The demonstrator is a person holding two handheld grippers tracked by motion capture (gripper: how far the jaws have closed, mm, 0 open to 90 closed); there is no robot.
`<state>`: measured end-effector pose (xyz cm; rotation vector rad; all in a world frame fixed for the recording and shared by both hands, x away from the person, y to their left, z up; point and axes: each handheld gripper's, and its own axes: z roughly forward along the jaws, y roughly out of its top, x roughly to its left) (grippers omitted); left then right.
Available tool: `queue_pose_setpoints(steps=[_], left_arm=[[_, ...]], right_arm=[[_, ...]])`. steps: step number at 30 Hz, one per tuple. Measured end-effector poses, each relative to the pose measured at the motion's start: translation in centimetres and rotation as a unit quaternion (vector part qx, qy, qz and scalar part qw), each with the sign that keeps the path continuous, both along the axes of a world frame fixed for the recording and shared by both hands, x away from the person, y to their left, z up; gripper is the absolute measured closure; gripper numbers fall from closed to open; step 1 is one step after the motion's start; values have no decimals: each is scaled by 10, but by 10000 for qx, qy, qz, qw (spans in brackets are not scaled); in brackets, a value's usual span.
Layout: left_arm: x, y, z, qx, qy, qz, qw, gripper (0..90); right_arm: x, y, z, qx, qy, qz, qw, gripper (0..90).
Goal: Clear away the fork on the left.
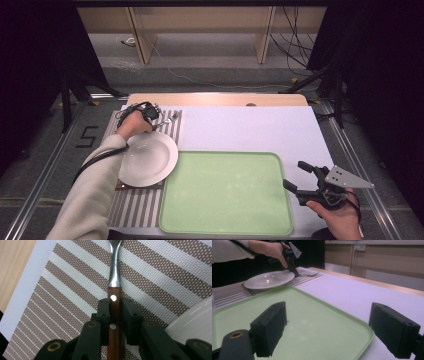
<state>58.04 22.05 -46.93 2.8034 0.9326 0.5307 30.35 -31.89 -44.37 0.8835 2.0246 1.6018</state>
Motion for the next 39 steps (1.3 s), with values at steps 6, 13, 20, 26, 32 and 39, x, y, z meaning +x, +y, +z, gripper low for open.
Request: queue_pose_setpoints(steps=[6,13,20,26,32,39], left_arm=[[-1,-2,0,36,-65,39,10000,768],[-3,1,-1,35,-189,75,9998,768],[-3,1,6,12,-378,113,9992,768],[-4,0,15,-40,-513,227,9984,768],[-8,-1,24,-55,-551,340,9979,768],[-16,-4,37,-104,-538,394,9977,768]], right_arm=[[0,0,0,7,-9,-10,10000,159],[0,0,0,10,-12,-13,10000,159],[0,0,0,11,-16,-15,10000,159],[0,0,0,8,-19,-22,10000,159],[0,0,1,5,-14,-31,10000,159],[-1,0,1,12,-22,-37,10000,159]])
